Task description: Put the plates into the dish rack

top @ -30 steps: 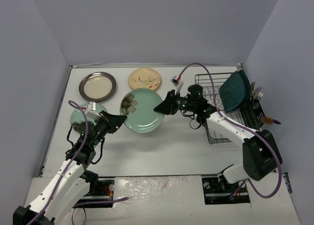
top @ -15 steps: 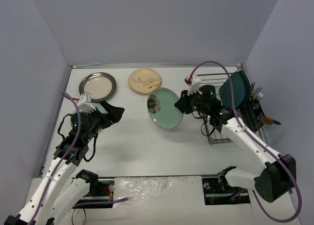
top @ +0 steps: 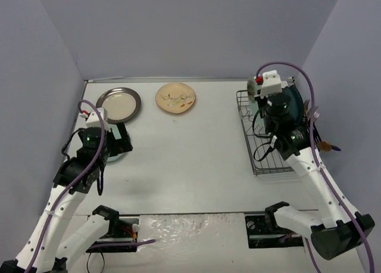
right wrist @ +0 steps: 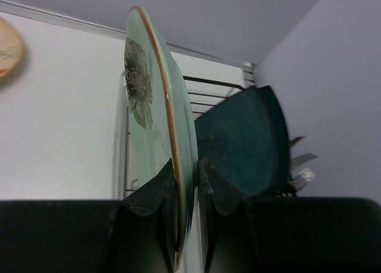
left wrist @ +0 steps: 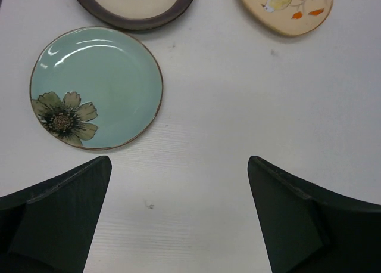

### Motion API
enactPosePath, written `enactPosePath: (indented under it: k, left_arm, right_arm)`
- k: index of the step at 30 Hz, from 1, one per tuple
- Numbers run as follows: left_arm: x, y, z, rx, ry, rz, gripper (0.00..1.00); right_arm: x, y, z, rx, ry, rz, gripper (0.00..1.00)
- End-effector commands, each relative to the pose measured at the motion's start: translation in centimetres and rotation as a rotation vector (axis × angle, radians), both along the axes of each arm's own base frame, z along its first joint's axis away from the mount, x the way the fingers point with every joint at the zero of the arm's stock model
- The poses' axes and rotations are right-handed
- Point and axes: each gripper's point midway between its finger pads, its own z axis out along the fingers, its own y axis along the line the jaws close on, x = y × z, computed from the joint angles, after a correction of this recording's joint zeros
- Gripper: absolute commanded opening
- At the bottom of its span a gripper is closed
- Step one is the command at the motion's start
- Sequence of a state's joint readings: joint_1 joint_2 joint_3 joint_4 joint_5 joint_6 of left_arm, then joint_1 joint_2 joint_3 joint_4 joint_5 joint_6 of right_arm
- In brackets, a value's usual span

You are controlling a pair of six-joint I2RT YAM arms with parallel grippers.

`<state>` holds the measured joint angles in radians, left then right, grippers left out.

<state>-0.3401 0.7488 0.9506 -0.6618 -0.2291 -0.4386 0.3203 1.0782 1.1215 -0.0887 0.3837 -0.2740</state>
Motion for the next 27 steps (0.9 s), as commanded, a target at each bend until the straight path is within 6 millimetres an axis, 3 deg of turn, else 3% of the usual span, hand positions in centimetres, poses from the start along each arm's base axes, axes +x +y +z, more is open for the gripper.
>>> enactPosePath:
  k: [1, 3, 9, 20, 27]
  left_arm:
    - [-0.2, 1.6, -0.5, 0.092, -0.006, 0.028, 0.97]
    - [-0.4, 1.8, -0.9, 0.093, -0.001, 0.029, 0.97]
    - [-0.7, 2.4, -1.4, 0.114, 0.016, 0.049, 0.97]
    - [-0.5, 2.8, -1.8, 0.111, 0.036, 0.062, 0.97]
    - [-0.4, 3.1, -2.0, 0.107, 0.043, 0.073, 0.97]
  right_arm:
    - [2.2, -5.6, 6.3, -0.054, -0.209, -0.191, 0.00]
    - [3.0, -6.9, 5.9, -0.060, -0.208, -0.216, 0.00]
    - [6.2, -8.6, 2.4, -0.011, -0.161, -0.230, 0.00]
    - [8.4, -9.2, -4.1, 0.037, -0.068, -0.198, 0.00]
    - [9.2, -8.4, -8.0, 0.081, -0.008, -0.172, 0.00]
